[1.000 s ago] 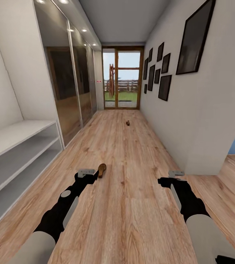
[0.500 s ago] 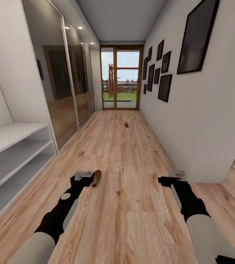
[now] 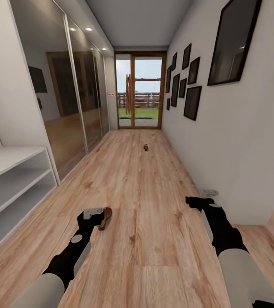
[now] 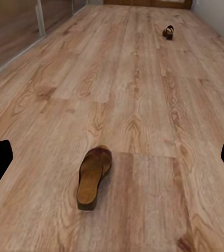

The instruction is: Pick up the two gym shoes and the two sandals from the corridor floor and place them onto the hallstand (shoe rack) in the corridor, making sure they are on the rack and not on the floor. Arrange them so the two gym shoes are next to each other and the two sandals are next to each other.

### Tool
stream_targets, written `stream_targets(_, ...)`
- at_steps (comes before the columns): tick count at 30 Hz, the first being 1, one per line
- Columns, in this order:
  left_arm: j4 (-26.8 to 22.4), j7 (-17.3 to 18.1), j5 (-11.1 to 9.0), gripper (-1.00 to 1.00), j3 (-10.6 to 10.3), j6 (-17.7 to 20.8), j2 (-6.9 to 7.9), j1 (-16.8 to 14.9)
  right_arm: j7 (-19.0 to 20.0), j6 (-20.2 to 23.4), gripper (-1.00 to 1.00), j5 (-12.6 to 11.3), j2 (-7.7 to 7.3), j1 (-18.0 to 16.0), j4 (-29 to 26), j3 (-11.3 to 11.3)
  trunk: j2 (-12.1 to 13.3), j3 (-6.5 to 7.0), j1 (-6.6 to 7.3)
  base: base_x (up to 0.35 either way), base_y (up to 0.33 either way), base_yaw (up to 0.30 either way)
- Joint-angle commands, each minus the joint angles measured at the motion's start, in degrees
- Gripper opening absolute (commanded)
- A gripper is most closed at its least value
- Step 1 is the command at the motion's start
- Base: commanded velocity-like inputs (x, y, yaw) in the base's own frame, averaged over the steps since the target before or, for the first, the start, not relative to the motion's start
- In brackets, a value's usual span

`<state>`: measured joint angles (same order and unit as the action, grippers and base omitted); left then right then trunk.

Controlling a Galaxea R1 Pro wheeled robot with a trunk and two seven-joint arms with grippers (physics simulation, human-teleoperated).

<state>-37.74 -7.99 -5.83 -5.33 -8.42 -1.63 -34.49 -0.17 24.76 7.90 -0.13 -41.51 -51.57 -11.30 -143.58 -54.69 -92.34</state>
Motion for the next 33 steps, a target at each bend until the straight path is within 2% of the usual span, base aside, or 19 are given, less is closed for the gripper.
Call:
stream_targets(1, 0.1, -0.4, -0.6, 1.0, -0.4, -0.3, 0.05, 0.0, 0.1, 0.3, 1.0, 0.5, 0.01, 0.0, -0.3, 0.0, 0.0, -0.06, -0.02, 0.35, -0.027, 0.0)
stream_targets(12, 0.1, -0.4, -0.6, 1.0, -0.5, -0.4, 0.05, -0.1, 0.1, 0.4, 1.0, 0.5, 0.04, 0.0, -1.3, 0.0, 0.0, -0.06, -0.02, 0.35, 0.007, 0.0)
stream_targets(23, 0.1, -0.4, -0.5, 1.0, -0.6, -0.5, 0.05, -0.1, 0.1, 0.4, 1.0, 0.6, -0.05, 0.0, -1.8, 0.0, 0.0, -0.06, -0.02, 0.293, 0.175, 0.0)
stream_targets(33, 0.1, -0.5, -0.5, 1.0, -0.6, -1.2, 0.05, -0.1, 0.1, 0.4, 1.0, 0.6, -0.05, 0.0, -2.1, 0.0, 0.0, -0.06, -0.02, 0.164, 0.044, 0.0)
